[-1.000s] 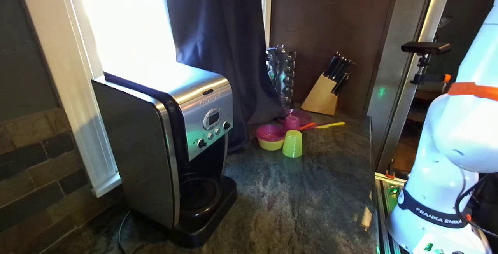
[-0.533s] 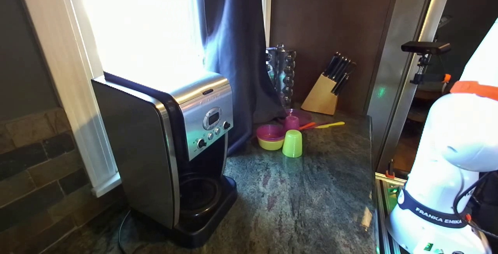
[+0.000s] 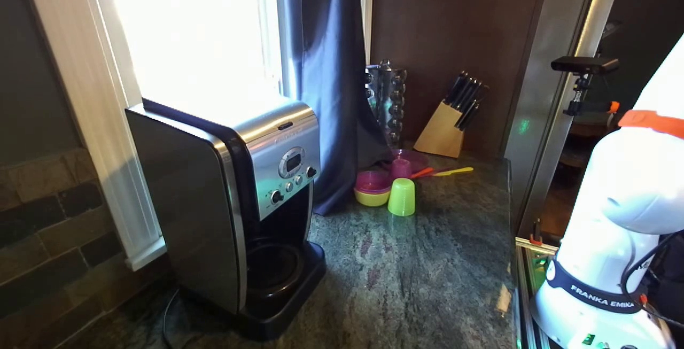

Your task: Move the curtain to the right

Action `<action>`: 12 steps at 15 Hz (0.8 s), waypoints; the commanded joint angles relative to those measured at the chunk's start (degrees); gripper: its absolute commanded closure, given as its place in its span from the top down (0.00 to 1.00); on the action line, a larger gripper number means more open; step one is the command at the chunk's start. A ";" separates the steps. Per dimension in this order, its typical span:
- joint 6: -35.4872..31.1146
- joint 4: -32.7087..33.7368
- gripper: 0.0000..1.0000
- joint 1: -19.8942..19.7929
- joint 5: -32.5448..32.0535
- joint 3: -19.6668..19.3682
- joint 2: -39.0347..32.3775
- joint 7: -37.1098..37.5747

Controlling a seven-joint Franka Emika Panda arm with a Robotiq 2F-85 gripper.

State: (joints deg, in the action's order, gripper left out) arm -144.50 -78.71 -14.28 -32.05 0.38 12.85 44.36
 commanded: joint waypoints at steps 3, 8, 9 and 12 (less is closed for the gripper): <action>0.00 -0.02 0.00 0.00 -0.04 0.00 0.00 0.15; 9.68 13.42 0.00 -3.02 -1.53 -0.98 -10.33 6.49; 10.85 16.59 0.00 -3.67 -0.97 -1.99 -13.00 6.79; 14.63 26.37 0.00 -2.67 0.76 -7.68 -19.92 7.26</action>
State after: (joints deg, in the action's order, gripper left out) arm -135.85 -63.65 -17.12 -32.34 -2.24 0.77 50.13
